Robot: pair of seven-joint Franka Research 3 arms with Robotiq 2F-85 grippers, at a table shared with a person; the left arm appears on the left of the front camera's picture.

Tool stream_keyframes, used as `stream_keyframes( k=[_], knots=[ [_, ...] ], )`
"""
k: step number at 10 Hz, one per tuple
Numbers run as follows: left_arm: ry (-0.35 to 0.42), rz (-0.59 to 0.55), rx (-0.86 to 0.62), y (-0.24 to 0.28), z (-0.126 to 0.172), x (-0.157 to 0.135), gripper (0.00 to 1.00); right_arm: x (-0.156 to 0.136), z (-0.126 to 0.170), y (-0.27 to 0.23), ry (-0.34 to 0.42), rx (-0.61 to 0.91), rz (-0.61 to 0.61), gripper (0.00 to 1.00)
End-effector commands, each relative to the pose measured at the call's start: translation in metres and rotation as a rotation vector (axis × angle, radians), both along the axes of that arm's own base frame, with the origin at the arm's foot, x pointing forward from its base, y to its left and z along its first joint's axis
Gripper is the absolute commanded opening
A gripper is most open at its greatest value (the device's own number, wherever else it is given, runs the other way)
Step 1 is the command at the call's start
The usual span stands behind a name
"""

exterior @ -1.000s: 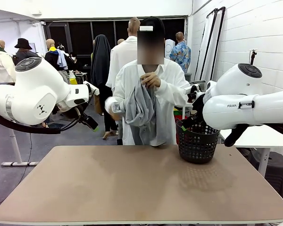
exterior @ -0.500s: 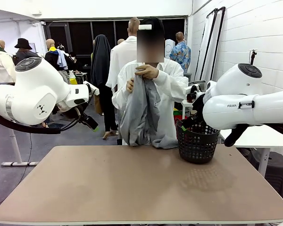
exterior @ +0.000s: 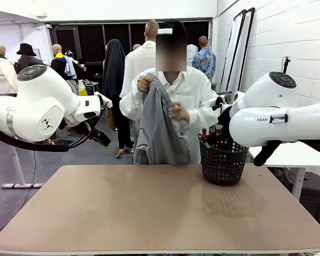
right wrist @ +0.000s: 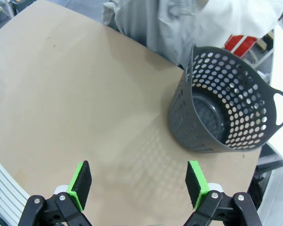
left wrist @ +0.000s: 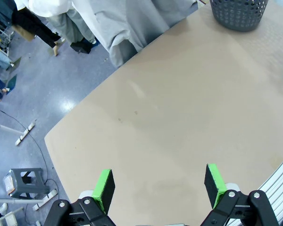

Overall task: Fold the training pants.
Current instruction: Grab both ends of the Training pants handed by a person.

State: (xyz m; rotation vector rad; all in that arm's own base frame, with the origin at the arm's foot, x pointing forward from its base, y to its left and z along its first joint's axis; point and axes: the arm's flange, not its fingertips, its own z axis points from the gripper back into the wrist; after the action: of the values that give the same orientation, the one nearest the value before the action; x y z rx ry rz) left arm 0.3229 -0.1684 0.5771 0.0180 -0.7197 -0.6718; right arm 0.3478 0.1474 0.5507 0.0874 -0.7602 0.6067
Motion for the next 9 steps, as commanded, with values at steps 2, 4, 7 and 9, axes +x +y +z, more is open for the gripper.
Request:
stream_keyframes(
  k=[2, 4, 7, 9],
  knots=[
    [-0.002, -0.011, 0.000, 0.0011, -0.0003, 0.0003, 1.00, 0.0000, -0.0001, 0.0002, 0.000, 0.000, 0.000, 1.00],
    [-0.002, -0.011, 0.000, 0.0011, -0.0003, 0.0003, 1.00, 0.0000, -0.0001, 0.0002, 0.000, 0.000, 0.000, 1.00],
    [-0.002, -0.011, 0.000, 0.0011, -0.0003, 0.0003, 1.00, 0.0000, -0.0001, 0.0002, 0.000, 0.000, 0.000, 1.00],
    [-0.002, -0.011, 0.000, 0.0011, -0.0003, 0.0003, 1.00, 0.0000, -0.0001, 0.0002, 0.000, 0.000, 0.000, 1.00]
  ],
)
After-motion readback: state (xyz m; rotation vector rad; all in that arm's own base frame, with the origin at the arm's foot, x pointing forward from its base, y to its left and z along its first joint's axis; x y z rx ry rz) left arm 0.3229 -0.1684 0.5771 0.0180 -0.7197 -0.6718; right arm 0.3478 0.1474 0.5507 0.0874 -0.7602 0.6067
